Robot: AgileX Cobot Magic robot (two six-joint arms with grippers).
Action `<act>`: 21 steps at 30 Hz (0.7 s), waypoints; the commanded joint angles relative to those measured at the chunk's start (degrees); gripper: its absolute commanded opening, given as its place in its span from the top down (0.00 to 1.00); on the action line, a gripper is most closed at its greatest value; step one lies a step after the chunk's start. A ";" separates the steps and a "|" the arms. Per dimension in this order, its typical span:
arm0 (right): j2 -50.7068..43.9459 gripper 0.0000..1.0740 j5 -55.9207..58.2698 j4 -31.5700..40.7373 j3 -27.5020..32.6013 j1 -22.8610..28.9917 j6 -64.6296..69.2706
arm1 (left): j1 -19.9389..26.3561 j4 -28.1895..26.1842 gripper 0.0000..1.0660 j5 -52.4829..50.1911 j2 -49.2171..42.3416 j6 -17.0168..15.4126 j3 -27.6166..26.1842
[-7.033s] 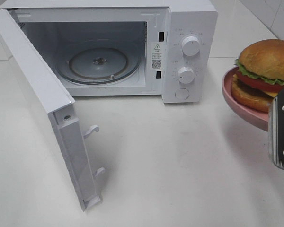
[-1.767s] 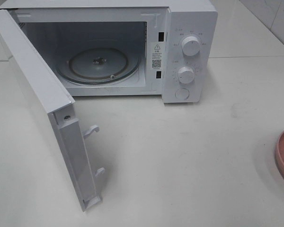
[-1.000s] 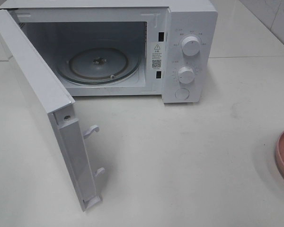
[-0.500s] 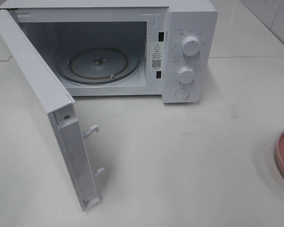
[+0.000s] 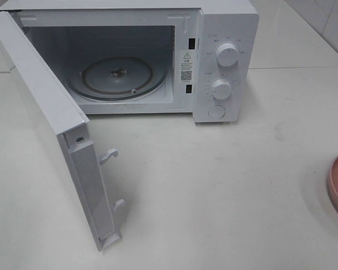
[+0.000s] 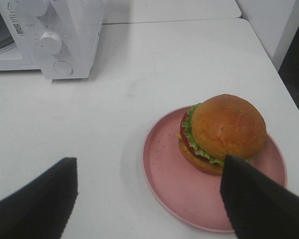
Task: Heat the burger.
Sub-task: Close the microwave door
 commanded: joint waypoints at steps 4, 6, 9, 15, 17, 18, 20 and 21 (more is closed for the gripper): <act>-1.55 0.29 -0.11 0.11 0.17 -0.57 -0.86 | -0.06 0.00 0.08 -0.69 -0.34 -0.29 0.11; -1.55 0.29 -0.11 0.11 0.17 -0.57 -0.86 | -0.06 0.00 0.08 -0.69 -0.34 -0.29 0.11; -1.55 0.29 -0.11 0.11 0.17 -0.57 -0.86 | -0.06 0.00 0.08 -0.69 -0.34 -0.29 0.11; -1.55 0.29 -0.11 0.11 0.17 -0.57 -0.86 | -0.06 0.06 0.08 -0.69 -0.34 -0.29 0.11; -1.55 0.29 -0.11 0.11 0.17 -0.57 -0.86 | -0.06 0.06 0.08 -0.69 -0.34 -0.29 0.11; -1.55 0.29 -0.11 0.11 0.17 -0.57 -0.86 | -0.06 0.06 0.08 -0.69 -0.34 -0.29 0.11; -1.55 0.30 -0.11 0.11 0.17 -0.57 -0.86 | -0.06 0.00 0.08 -0.69 -0.34 -0.29 0.11; -1.55 0.30 -0.11 0.11 0.17 -0.57 -0.86 | -0.06 0.00 0.08 -0.69 -0.34 -0.29 0.11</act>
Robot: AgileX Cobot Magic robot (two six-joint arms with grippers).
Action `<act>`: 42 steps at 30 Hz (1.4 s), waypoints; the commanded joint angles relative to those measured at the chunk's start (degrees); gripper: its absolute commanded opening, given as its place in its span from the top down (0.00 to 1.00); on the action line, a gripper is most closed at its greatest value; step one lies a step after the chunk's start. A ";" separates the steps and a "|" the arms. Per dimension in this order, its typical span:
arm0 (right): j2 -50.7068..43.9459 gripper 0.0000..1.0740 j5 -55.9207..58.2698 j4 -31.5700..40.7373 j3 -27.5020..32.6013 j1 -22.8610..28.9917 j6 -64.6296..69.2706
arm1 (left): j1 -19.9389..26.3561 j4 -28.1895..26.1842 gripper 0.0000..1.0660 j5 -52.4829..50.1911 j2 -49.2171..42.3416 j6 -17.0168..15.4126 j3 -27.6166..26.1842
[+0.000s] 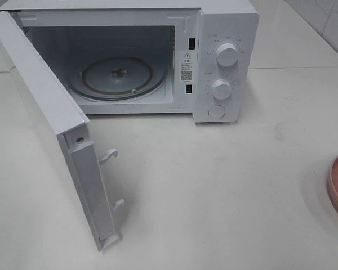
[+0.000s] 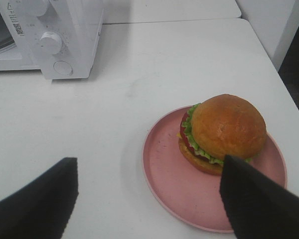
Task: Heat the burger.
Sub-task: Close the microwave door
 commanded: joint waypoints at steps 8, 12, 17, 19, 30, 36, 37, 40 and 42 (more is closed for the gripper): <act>-1.55 0.30 -0.11 0.11 0.17 -0.57 -0.86 | -0.06 -6.19 0.08 -0.92 -0.34 -0.29 0.11; -1.55 0.30 -0.11 0.11 0.17 -0.57 -0.86 | -0.06 -7.10 0.08 -1.20 -0.34 0.11 0.23; -1.55 0.30 -0.11 0.11 0.17 -0.57 -0.86 | -0.06 -8.82 0.08 -1.95 2.12 0.23 -0.80; -1.55 0.30 -0.11 0.11 0.17 -0.57 -0.86 | -0.06 -8.08 0.10 -3.67 5.56 0.40 -2.35; -1.55 0.30 -0.11 0.11 0.17 -0.57 -0.86 | -0.06 -7.39 0.74 -12.72 21.66 0.40 -2.46; -1.55 0.30 -0.11 0.11 0.17 -0.57 -0.86 | -0.06 -7.22 1.00 -20.40 28.82 1.26 -2.35; -1.55 0.30 -0.11 0.11 0.17 -0.57 -0.86 | -0.06 -7.39 1.00 -23.89 31.51 3.95 -2.35; -1.55 0.30 -0.11 0.11 0.17 -0.57 -0.86 | -0.06 -7.85 1.00 -28.59 35.75 7.68 -2.35; -1.55 0.30 -0.11 0.11 0.17 -0.57 -0.86 | -0.06 -8.42 1.00 -31.51 37.99 9.28 -2.35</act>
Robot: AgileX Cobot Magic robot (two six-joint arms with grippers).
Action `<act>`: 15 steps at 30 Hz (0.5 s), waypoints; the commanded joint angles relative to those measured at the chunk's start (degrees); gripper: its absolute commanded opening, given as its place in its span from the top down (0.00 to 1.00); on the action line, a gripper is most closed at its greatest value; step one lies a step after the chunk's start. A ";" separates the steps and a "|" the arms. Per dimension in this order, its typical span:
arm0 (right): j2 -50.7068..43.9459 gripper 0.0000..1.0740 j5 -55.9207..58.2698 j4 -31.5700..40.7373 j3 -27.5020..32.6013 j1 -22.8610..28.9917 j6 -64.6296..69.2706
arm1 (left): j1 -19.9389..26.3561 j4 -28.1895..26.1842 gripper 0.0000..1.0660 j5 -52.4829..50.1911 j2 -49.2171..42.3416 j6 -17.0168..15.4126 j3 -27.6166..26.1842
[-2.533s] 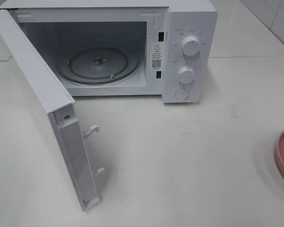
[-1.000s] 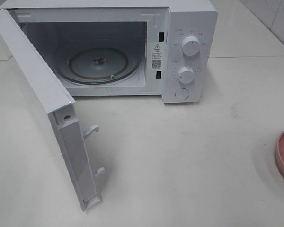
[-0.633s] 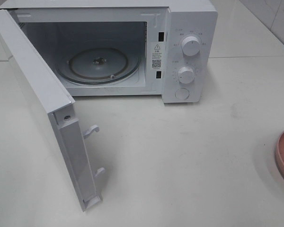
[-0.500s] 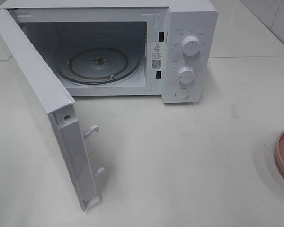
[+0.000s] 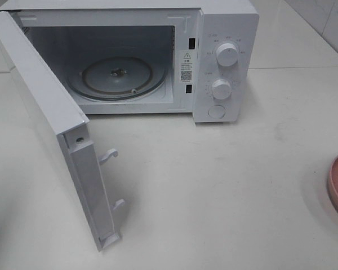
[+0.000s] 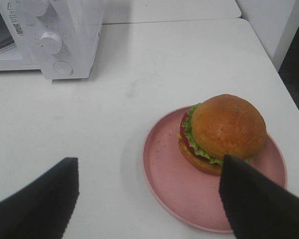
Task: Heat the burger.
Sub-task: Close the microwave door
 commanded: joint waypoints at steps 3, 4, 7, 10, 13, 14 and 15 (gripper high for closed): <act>-1.55 0.30 -0.11 0.11 0.17 -0.57 -0.86 | -0.06 -2.12 1.00 -8.14 4.81 3.72 -0.17; -1.55 0.30 -0.11 0.11 0.17 -0.57 -0.86 | -0.06 -3.27 1.00 -11.34 6.93 4.81 0.40; -1.55 0.30 -0.11 0.11 0.17 -0.57 -0.86 | -0.06 -4.93 1.00 -17.30 9.34 7.96 3.32; -1.55 0.30 -0.11 0.11 0.17 -0.57 -0.86 | -0.06 -8.65 1.00 -27.73 11.52 12.09 8.48; -1.55 0.30 -0.11 0.11 0.17 -0.57 -0.86 | -0.06 -9.05 1.00 -29.74 11.80 12.61 9.40; -1.55 0.30 -0.11 0.11 0.17 -0.57 -0.86 | -0.06 -9.40 1.00 -34.21 12.72 13.12 11.17; -1.55 0.30 -0.11 0.11 0.17 -0.57 -0.86 | -0.06 -9.34 1.00 -36.67 13.24 13.29 12.09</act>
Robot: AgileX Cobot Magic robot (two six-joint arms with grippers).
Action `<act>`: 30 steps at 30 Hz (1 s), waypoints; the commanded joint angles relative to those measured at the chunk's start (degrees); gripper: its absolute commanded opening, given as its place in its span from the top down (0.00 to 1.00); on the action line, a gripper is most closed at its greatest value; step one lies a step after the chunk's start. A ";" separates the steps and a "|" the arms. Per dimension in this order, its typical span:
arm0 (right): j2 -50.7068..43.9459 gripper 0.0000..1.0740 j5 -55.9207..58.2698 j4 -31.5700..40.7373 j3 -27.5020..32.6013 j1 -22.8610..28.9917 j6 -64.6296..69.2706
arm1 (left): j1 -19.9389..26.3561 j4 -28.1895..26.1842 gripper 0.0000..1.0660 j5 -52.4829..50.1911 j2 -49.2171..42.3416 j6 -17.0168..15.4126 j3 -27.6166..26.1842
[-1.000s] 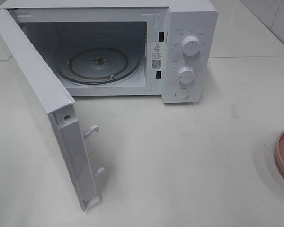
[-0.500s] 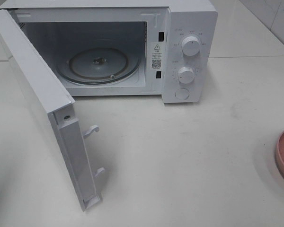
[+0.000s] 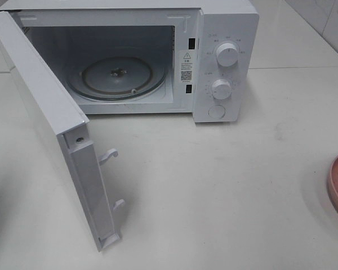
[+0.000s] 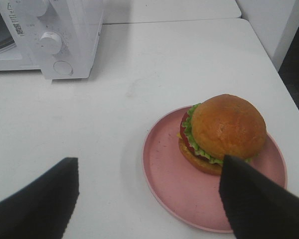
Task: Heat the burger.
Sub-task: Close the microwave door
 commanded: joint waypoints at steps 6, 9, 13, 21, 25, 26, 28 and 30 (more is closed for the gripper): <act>-1.55 0.30 -0.11 0.11 0.17 -0.57 -0.86 | -0.34 -0.11 1.00 -21.60 5.79 0.69 6.25; -1.55 0.30 -0.11 0.11 0.17 -0.57 -0.86 | -1.95 2.23 1.00 -27.85 8.25 -2.23 8.08; -1.55 0.30 -0.11 0.11 0.17 -0.57 -0.86 | -4.24 5.84 1.00 -31.80 10.49 -8.54 9.05; -1.55 0.30 -0.11 0.11 0.17 -0.57 -0.86 | -5.90 18.11 1.00 -35.75 17.07 -17.30 9.17; -1.55 0.30 -0.11 0.11 0.17 -0.57 -0.86 | -5.90 21.20 1.00 -36.61 19.08 -20.34 9.17; -1.55 0.30 -0.11 0.11 0.17 -0.57 -0.86 | -5.90 23.55 1.00 -38.56 20.28 -22.29 9.17; -1.55 0.30 -0.11 0.11 0.17 -0.57 -0.86 | -5.90 25.84 1.00 -39.36 21.72 -24.69 8.65; -1.55 0.30 -0.11 0.11 0.17 -0.57 -0.86 | -5.96 29.05 1.00 -41.20 23.78 -27.67 8.19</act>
